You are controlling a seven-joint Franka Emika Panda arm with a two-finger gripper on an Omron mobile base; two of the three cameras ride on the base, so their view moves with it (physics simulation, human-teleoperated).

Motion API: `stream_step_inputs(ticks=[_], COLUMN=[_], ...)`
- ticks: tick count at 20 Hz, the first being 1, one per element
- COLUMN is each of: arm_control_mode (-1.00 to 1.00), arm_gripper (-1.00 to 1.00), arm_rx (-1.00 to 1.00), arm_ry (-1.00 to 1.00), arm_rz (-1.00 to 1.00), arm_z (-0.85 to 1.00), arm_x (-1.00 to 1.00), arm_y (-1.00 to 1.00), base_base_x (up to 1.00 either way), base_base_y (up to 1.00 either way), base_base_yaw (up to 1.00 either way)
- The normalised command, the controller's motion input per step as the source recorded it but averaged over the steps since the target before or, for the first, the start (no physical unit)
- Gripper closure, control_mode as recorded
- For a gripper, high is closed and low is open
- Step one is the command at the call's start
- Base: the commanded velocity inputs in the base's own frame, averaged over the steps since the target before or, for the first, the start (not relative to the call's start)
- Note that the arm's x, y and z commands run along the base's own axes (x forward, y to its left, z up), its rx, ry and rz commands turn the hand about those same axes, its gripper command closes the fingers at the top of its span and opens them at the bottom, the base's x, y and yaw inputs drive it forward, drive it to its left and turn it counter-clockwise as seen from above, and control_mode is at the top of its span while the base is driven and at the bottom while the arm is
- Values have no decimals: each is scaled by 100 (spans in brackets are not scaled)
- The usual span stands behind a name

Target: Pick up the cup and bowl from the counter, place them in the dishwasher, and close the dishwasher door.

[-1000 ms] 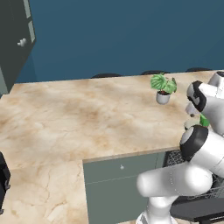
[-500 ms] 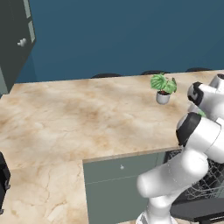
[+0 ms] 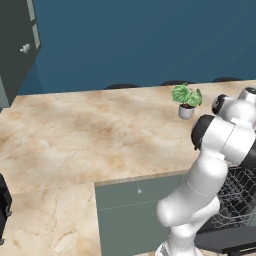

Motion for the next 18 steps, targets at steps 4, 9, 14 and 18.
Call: stream_step_inputs(ticks=[4, 9, 14, 18], arm_control_mode=[-100, -100, -100, -100], arm_gripper=[-100, -100, -100, -100], arm_rx=[0, 0, 2, 4], arm_ry=[3, 3, 3, 2], arm_rz=[0, 0, 0, 0], arm_z=[-23, -21, -18, -17], arm_x=[32, 32, 34, 35], arm_y=[-27, -29, -30, -30], base_base_x=[0, 0, 0, 0], base_base_y=[0, 0, 0, 0], base_base_yaw=[0, 0, 0, 0])
